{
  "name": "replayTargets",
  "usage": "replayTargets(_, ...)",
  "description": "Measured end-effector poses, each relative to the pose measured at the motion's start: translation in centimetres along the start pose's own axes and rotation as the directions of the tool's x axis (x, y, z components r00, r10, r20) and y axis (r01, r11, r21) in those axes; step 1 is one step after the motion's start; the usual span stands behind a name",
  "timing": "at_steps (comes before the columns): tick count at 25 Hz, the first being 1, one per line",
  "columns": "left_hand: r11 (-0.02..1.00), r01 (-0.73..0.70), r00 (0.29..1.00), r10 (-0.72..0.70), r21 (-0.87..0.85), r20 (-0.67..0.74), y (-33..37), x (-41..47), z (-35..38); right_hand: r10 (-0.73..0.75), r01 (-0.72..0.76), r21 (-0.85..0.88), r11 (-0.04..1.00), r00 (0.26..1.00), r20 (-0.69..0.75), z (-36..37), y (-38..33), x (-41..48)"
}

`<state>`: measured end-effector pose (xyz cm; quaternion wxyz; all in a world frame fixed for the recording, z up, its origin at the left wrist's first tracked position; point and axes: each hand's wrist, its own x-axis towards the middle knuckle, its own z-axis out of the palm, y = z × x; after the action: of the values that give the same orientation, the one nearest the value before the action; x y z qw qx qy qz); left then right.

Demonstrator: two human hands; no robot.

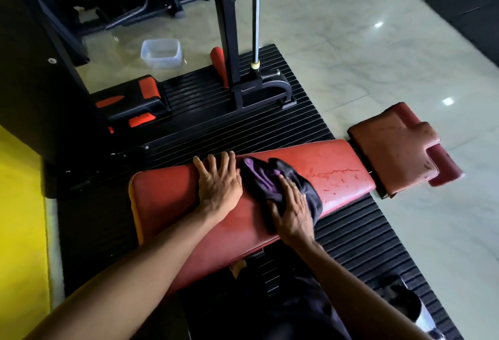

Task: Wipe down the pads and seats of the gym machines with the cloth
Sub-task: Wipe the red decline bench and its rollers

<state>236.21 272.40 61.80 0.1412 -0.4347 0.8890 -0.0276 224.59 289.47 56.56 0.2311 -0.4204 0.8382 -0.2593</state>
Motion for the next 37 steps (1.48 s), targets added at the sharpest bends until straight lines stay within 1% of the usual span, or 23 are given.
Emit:
replayTargets(3,0.985,-0.170,0.985,0.170,-0.031,-0.008,-0.1,0.1,0.0,0.247,-0.248,-0.013,0.969,0.967,-0.070,-0.7,3.7,3.0)
replayTargets(4,0.979,-0.204,0.979,0.205,-0.024,0.002,-0.1,0.2,0.0,0.307,-0.309,-0.006,0.951,0.949,-0.072,-0.7,3.9,5.0)
replayTargets(5,0.975,-0.222,0.975,0.222,-0.017,0.008,-0.2,0.5,0.0,0.335,-0.337,-0.013,0.942,0.940,-0.066,-0.7,3.4,6.8)
replayTargets(6,0.973,-0.230,0.973,0.230,-0.018,0.015,-0.1,0.8,-0.1,0.337,-0.339,-0.029,0.940,0.940,-0.060,-0.4,2.5,8.0)
replayTargets(8,0.973,-0.228,0.973,0.230,-0.043,0.034,0.3,0.8,-0.2,0.260,-0.261,-0.019,0.965,0.965,-0.038,0.4,0.0,8.2)
replayTargets(11,0.968,-0.244,0.970,0.244,-0.065,-0.001,0.7,0.9,0.1,0.104,-0.103,0.035,0.994,0.994,-0.033,1.6,-2.6,2.7)
replayTargets(13,0.963,-0.257,0.965,0.252,-0.078,-0.069,0.6,0.8,0.4,0.104,-0.102,0.031,0.994,0.992,-0.065,1.6,-1.5,-1.2)
replayTargets(15,0.959,-0.278,0.958,0.272,-0.062,-0.092,0.7,0.5,0.6,0.213,-0.211,0.032,0.977,0.971,-0.105,1.3,1.2,-2.3)
replayTargets(17,0.932,-0.358,0.933,0.355,-0.048,-0.057,1.0,0.6,0.7,0.391,-0.385,0.065,0.920,0.912,-0.125,0.4,3.8,-0.2)
replayTargets(19,0.899,-0.436,0.899,0.434,-0.035,-0.052,1.2,0.6,0.7,0.527,-0.519,0.103,0.848,0.846,-0.076,-0.7,4.6,3.2)
replayTargets(20,0.893,-0.449,0.893,0.447,-0.039,-0.052,1.2,0.7,0.7,0.540,-0.533,0.105,0.840,0.840,-0.054,-0.8,4.1,4.7)
replayTargets(22,0.893,-0.446,0.895,0.443,-0.064,-0.053,1.0,0.9,0.9,0.466,-0.463,0.089,0.882,0.884,-0.025,-0.3,1.7,6.0)
replayTargets(24,0.897,-0.432,0.902,0.427,-0.091,-0.071,0.9,0.9,1.0,0.334,-0.331,0.076,0.940,0.942,-0.024,0.7,-1.4,4.4)
replayTargets(25,0.899,-0.429,0.903,0.423,-0.090,-0.075,0.9,0.9,1.1,0.286,-0.283,0.077,0.956,0.958,-0.025,1.0,-2.4,2.8)
replayTargets(27,0.898,-0.432,0.901,0.428,-0.081,-0.068,1.0,1.2,1.4,0.263,-0.258,0.099,0.961,0.964,-0.042,1.4,-2.2,-0.6)
replayTargets(28,0.898,-0.431,0.902,0.427,-0.092,-0.059,1.0,1.3,1.5,0.290,-0.282,0.114,0.953,0.955,-0.057,1.6,-1.1,-1.8)
replayTargets(30,0.906,-0.413,0.910,0.412,-0.094,-0.034,1.3,1.2,1.5,0.428,-0.404,0.201,0.892,0.899,-0.092,1.3,2.0,-2.2)
replayTargets(31,0.911,-0.405,0.914,0.405,-0.078,-0.026,1.3,1.1,1.5,0.520,-0.481,0.271,0.834,0.849,-0.097,0.8,3.3,-1.2)
replayTargets(33,0.917,-0.392,0.919,0.393,-0.071,0.005,1.6,1.0,1.1,0.694,-0.626,0.396,0.672,0.719,-0.042,-0.7,4.8,1.6)
replayTargets(34,0.921,-0.383,0.923,0.385,-0.069,0.015,1.9,1.0,1.0,0.747,-0.673,0.434,0.599,0.665,0.001,-1.4,4.9,2.8)
replayTargets(35,0.926,-0.372,0.927,0.374,-0.065,0.020,2.4,1.1,0.9,0.777,-0.705,0.451,0.548,0.628,0.038,-1.9,4.7,3.7)
replayTargets(36,0.930,-0.362,0.931,0.364,-0.059,0.026,3.0,1.3,0.7,0.787,-0.717,0.457,0.527,0.614,0.055,-2.1,4.3,4.1)
replayTargets(37,0.935,-0.351,0.935,0.353,-0.053,0.038,3.6,1.5,0.5,0.786,-0.713,0.459,0.530,0.617,0.051,-1.8,3.6,3.8)
